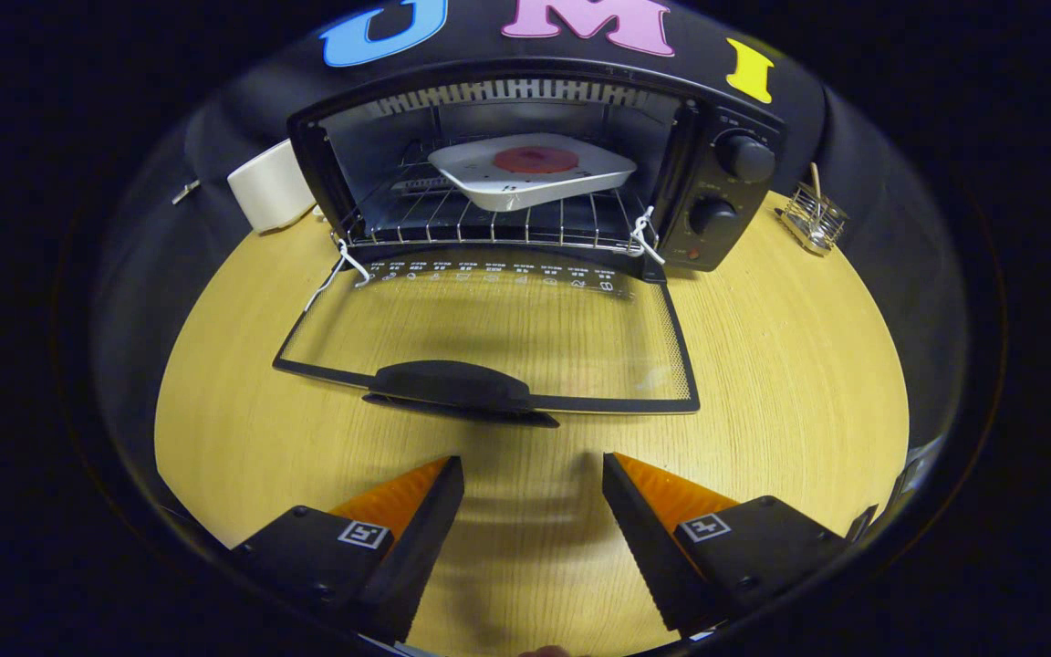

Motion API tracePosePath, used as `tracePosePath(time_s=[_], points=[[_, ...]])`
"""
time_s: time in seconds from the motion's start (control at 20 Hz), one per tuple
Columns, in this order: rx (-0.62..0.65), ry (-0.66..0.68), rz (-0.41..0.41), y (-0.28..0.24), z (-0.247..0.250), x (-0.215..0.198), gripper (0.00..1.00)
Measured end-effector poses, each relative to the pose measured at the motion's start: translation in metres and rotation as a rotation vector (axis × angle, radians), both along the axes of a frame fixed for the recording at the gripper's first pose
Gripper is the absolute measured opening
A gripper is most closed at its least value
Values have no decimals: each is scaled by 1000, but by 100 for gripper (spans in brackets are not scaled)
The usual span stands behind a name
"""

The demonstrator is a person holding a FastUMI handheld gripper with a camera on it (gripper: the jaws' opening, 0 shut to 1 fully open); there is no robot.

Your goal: Open the toaster oven, put the food inside, and close the toaster oven door.

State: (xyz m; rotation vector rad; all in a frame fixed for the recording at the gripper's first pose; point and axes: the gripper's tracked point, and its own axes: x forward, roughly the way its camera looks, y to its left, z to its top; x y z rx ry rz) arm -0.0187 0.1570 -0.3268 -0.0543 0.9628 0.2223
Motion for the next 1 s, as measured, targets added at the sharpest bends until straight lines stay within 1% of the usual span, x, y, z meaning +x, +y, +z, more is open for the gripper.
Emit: tracePosePath(time_s=[0.2,0.35,0.4,0.5,0.65,0.75,0.85,1.0], points=[[2,-9,-33,10,-3,11,99],[16,-15,-30,18,-4,20,99],[19,-12,-39,18,-4,23,97],[19,1,-48,19,-4,21,98],[-16,-48,23,19,3,25,98],[-22,-75,47,20,12,24,98],[-21,-90,57,21,20,23,98],[25,-101,31,24,41,18,97]])
